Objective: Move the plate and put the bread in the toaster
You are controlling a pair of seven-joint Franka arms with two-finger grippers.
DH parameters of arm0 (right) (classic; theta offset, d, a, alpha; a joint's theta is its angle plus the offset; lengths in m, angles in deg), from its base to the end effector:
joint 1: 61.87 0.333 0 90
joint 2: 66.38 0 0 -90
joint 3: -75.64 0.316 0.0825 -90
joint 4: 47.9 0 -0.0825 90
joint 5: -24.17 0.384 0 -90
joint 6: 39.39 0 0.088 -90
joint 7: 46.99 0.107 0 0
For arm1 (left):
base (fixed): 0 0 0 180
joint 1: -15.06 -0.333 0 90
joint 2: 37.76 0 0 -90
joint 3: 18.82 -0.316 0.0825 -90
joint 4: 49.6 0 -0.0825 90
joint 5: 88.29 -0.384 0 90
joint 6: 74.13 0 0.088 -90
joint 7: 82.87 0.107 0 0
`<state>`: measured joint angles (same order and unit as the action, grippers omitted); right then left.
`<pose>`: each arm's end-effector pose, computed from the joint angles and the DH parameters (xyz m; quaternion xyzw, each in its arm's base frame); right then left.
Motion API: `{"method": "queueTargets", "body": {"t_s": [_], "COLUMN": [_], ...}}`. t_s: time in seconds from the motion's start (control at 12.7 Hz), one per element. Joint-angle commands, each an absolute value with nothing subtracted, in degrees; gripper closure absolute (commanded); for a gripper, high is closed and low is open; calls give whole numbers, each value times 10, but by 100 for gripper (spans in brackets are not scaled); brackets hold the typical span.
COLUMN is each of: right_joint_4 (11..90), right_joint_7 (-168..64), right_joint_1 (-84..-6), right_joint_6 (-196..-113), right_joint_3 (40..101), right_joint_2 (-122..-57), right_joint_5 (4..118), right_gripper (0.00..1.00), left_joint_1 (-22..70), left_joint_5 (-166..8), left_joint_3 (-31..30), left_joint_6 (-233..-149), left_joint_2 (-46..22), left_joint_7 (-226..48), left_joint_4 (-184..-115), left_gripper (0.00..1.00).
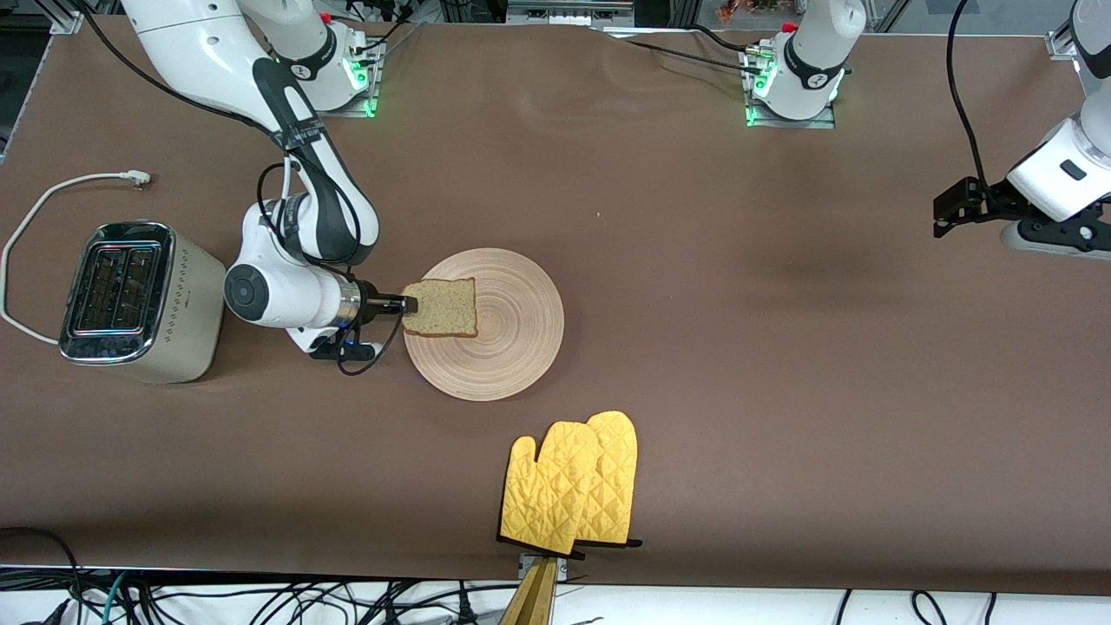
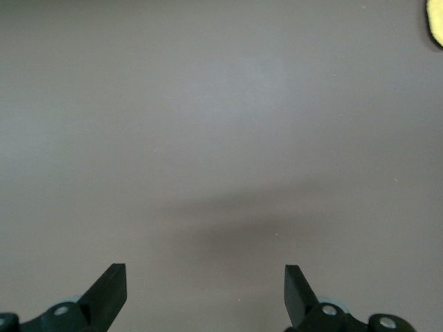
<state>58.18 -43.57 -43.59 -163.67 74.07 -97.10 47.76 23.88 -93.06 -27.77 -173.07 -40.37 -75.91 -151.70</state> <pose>0.5895 0.1940 0.2176 -0.9831 0.0181 0.1303 0.1275 0.5475 0.0104 0.5626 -0.9971 0.0663 0.0074 0.0372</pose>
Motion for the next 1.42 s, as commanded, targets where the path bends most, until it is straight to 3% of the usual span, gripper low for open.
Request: {"method": "queueTargets", "body": {"t_s": [0.0, 0.24, 0.63, 1.1, 1.34], "right_joint_4": [588, 573, 475, 345, 331], "right_joint_7": [-454, -455, -425, -429, -428], "right_joint_1": [-438, -439, -440, -441, -442], "right_joint_6": [-1642, -1615, -1420, -1211, -1161], "right_joint_3": [746, 745, 711, 633, 615], "right_joint_2": [-975, -965, -918, -904, -884], "right_joint_5": [490, 490, 466, 284, 173], "right_gripper": [100, 100, 100, 100, 100], "left_joint_1": [238, 239, 247, 245, 245], "left_joint_5": [-946, -908, -882, -883, -883], "left_joint_3": [-277, -276, -271, -267, -268], "left_joint_6": [-1717, -1706, -1703, -1709, -1709], "left_joint_2": [-400, -399, -394, -383, -371], "left_joint_7": [-778, -793, -813, -814, -813], "left_joint_4": [-1506, -1504, -1504, -1481, -1471], "left_gripper": [0, 0, 0, 0, 0]}}
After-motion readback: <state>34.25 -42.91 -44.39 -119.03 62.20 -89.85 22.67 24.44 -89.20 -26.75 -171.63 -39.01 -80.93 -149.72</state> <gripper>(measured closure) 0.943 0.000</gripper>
